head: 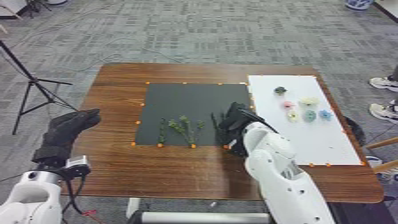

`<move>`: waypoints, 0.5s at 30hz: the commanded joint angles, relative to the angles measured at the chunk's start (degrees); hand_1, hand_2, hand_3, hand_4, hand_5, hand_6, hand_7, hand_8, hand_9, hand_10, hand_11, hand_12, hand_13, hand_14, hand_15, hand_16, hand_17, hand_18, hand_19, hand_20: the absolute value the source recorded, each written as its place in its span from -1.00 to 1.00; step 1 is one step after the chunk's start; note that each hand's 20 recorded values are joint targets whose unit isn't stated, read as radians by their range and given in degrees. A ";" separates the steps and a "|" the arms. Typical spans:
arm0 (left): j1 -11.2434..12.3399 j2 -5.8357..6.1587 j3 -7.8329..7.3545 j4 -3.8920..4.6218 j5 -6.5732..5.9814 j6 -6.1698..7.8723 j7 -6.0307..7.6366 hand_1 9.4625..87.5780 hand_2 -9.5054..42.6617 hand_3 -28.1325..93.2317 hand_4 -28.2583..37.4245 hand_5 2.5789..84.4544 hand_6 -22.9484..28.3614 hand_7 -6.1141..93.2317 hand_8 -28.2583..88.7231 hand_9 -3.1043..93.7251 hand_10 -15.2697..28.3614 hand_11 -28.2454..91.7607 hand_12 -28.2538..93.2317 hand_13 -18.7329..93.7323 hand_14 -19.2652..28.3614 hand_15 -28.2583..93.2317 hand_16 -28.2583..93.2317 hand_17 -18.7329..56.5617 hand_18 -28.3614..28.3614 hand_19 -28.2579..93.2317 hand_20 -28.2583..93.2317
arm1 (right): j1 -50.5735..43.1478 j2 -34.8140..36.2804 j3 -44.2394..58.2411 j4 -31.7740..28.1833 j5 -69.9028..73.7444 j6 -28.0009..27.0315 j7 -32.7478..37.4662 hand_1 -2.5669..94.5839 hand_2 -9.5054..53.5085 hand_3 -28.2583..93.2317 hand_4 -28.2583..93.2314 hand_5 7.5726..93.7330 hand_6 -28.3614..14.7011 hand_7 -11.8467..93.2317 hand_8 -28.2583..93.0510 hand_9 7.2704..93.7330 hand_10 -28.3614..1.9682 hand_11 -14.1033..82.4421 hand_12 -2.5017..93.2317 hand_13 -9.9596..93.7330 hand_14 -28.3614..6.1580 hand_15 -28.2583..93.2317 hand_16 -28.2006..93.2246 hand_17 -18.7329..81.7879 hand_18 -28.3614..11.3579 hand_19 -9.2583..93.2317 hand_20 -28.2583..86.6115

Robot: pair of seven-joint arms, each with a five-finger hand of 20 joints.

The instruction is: Arrange flowers

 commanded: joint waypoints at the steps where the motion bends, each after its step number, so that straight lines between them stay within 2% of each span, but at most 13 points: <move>1: 0.27 -0.42 -0.24 -0.33 0.08 -0.58 -0.02 -0.48 -0.68 0.57 -0.68 0.25 -0.01 -0.52 -0.66 0.16 0.35 -0.17 -0.34 0.06 0.53 -0.21 -0.55 -0.31 0.40 -0.45 -0.25 | 0.29 0.94 -0.06 -2.58 0.39 -1.30 -0.65 0.09 -1.00 0.31 -0.64 0.54 0.15 -0.18 -0.09 0.85 -0.02 0.06 -0.29 1.00 0.55 0.50 -0.01 0.85 0.02 1.00 0.46; 9: 0.57 -0.41 -0.50 -0.44 -0.05 -0.32 -0.02 -0.48 -0.68 0.57 -0.68 0.25 -0.01 -0.53 -0.66 0.16 0.35 -0.17 -0.34 0.06 0.53 -0.21 -0.55 -0.31 0.40 -0.45 -0.25 | -0.12 3.79 2.43 -8.03 2.41 -1.66 -1.19 0.07 -1.00 0.33 -0.64 0.53 0.14 -0.19 -0.09 0.85 -0.02 0.08 -0.28 1.00 0.54 0.48 0.00 0.84 0.01 1.00 0.46; 12: 0.71 -0.44 -0.74 -0.53 -0.03 -0.30 -0.03 -0.48 -0.68 0.57 -0.68 0.25 -0.01 -0.53 -0.65 0.16 0.35 -0.17 -0.34 0.06 0.53 -0.21 -0.55 -0.31 0.40 -0.45 -0.25 | -0.37 6.54 3.50 -9.73 -0.15 -0.77 -4.08 0.09 -1.00 0.31 -0.66 0.47 0.15 -0.19 -0.10 0.78 -0.01 0.08 -0.28 0.98 0.50 0.41 0.07 0.74 -0.13 1.00 0.48; 15: 0.52 -0.27 -0.79 -0.46 0.04 -0.37 -0.04 -0.47 -0.68 0.57 -0.68 0.25 -0.01 -0.53 -0.65 0.16 0.35 -0.17 -0.34 0.06 0.53 -0.21 -0.55 -0.31 0.40 -0.45 -0.25 | -1.27 9.94 5.17 -10.96 -2.60 0.84 -7.39 0.00 -1.00 0.44 -0.73 0.35 0.14 -0.26 -0.22 0.62 -0.02 -0.04 -0.33 0.86 0.38 0.39 0.07 0.60 -0.27 1.00 0.44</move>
